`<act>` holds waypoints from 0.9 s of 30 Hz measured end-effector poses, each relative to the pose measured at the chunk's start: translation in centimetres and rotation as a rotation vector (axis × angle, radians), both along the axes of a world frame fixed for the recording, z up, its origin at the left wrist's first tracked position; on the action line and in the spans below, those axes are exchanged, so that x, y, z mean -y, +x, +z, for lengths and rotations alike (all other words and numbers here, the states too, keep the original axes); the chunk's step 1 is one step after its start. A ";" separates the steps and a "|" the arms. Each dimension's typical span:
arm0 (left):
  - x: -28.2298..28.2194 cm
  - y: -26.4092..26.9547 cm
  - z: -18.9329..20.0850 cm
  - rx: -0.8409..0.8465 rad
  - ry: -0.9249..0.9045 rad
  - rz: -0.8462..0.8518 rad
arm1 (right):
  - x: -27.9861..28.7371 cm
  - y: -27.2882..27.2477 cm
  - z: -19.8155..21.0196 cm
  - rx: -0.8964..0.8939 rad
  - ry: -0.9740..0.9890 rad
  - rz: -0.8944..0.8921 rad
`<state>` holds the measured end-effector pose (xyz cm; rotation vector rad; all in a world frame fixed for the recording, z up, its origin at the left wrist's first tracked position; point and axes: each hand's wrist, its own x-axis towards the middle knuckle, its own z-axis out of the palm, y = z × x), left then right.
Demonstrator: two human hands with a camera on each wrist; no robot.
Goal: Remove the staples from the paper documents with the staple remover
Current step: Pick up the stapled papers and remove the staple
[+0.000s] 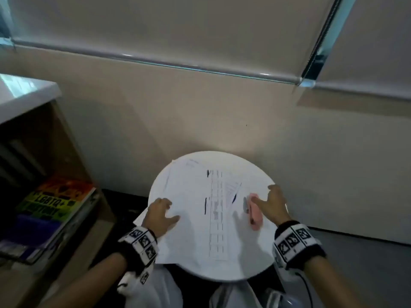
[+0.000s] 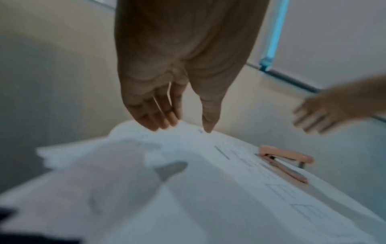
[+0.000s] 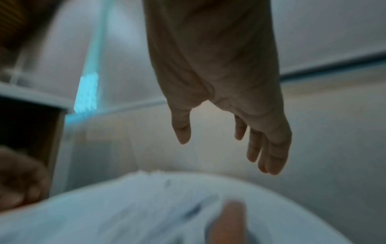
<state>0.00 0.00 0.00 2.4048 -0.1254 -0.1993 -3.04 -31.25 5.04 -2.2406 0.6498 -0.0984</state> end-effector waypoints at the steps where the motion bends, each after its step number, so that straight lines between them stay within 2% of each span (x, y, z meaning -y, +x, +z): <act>1: 0.7 -0.1 -1.1 -0.037 0.064 0.082 | -0.7 -0.6 -1.4 -0.114 -0.004 -0.036; 3: 1.8 -0.6 -1.5 -0.101 0.203 0.225 | -1.3 -0.7 -4.0 -0.227 0.004 -0.120; 7: 2.6 -1.1 -2.3 -0.121 0.362 0.312 | -2.0 -0.3 -7.1 -0.211 -0.094 -0.098; 12: 2.7 -1.0 -1.8 -0.175 0.371 0.352 | -2.1 -0.4 -8.5 -0.250 -0.166 -0.091; 16: 2.5 -0.5 -1.6 -0.242 0.364 0.358 | -1.3 -0.2 -8.9 -0.227 -0.061 -0.135; 19: 2.3 -0.2 -1.8 -0.248 0.258 0.369 | -0.3 0.0 -8.7 -0.125 0.143 -0.232; 23: 2.3 0.0 -2.0 -0.256 0.090 0.334 | 1.1 -0.9 -9.0 0.041 0.621 -0.382; 25: 2.4 -0.2 -2.3 -0.137 0.008 0.278 | 1.5 -1.5 -8.8 0.143 0.858 -0.396; 27: 2.5 -0.9 -2.3 0.000 -0.164 0.253 | 1.7 -2.2 -7.8 0.222 1.030 -0.374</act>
